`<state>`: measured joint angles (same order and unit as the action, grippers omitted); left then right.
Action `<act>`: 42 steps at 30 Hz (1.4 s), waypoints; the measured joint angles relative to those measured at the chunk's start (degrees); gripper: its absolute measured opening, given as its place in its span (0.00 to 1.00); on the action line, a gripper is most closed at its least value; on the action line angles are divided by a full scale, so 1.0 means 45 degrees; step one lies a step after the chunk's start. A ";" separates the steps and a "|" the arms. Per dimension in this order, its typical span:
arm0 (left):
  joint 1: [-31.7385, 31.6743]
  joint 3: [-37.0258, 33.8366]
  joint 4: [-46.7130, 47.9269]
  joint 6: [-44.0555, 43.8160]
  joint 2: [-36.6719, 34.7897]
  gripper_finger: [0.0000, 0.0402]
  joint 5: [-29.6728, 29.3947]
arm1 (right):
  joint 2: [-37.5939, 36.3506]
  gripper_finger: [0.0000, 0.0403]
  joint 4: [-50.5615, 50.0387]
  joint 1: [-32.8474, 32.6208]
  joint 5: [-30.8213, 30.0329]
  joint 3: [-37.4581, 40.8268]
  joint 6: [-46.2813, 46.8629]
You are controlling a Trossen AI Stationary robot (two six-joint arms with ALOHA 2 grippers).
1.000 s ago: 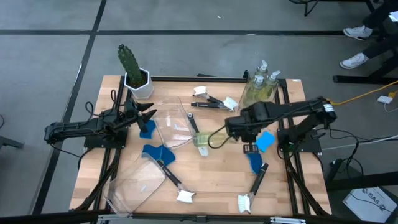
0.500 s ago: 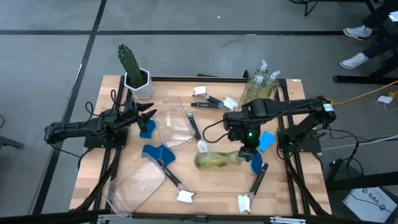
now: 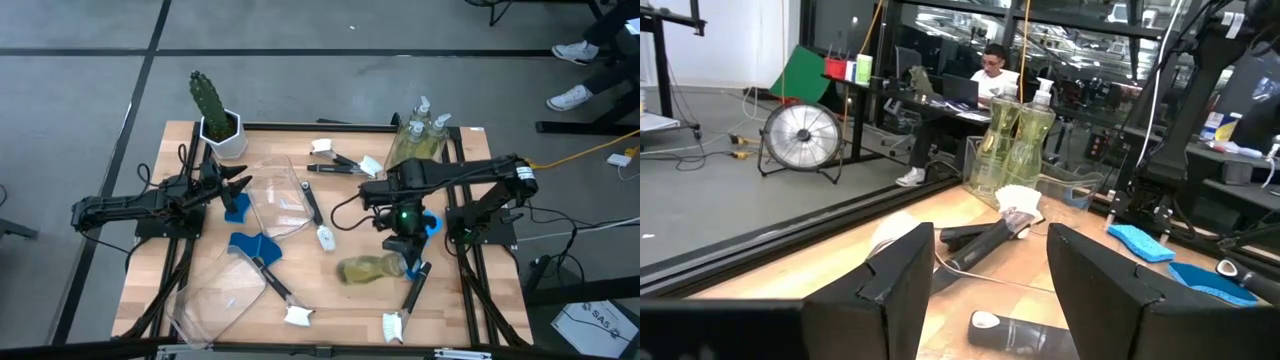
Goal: Pick & Place Kitchen Sink Supplies
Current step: Put the green dish soap into the top right transparent bin
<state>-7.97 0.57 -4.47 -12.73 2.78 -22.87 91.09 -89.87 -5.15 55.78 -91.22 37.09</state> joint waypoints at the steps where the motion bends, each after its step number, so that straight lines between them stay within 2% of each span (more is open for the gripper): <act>1: -0.0003 0.0001 0.0000 0.0000 0.0001 0.47 0.0000 | 0.0000 0.16 -0.0021 0.0010 0.0160 0.0000 0.0432; 8: -0.0005 0.0001 0.0000 0.0000 -0.0004 0.48 0.0000 | -0.0010 0.16 0.0036 -0.0127 0.1048 0.0067 0.2493; 15: -0.0004 -0.0001 0.0000 -0.0004 -0.0001 0.47 0.0000 | 0.0049 0.16 -0.0019 -0.0685 0.2644 0.1542 0.3995; 23: 0.0000 -0.0001 0.0000 0.0000 0.0001 0.48 0.0000 | 0.0049 0.16 -0.0015 -0.0931 0.3761 0.2953 0.4038; 29: -0.0002 0.0000 0.0000 0.0000 -0.0001 0.47 0.0000 | 0.0049 0.16 -0.0003 -0.0805 0.4297 0.3065 0.4060; 42: -0.0005 0.0000 0.0000 0.0000 0.0001 0.47 0.0000 | 0.0049 0.17 -0.0006 -0.0238 0.4310 0.3065 0.4389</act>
<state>-7.99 0.57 -4.47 -12.73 2.79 -22.87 91.31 -89.89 -6.22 75.18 -77.43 56.84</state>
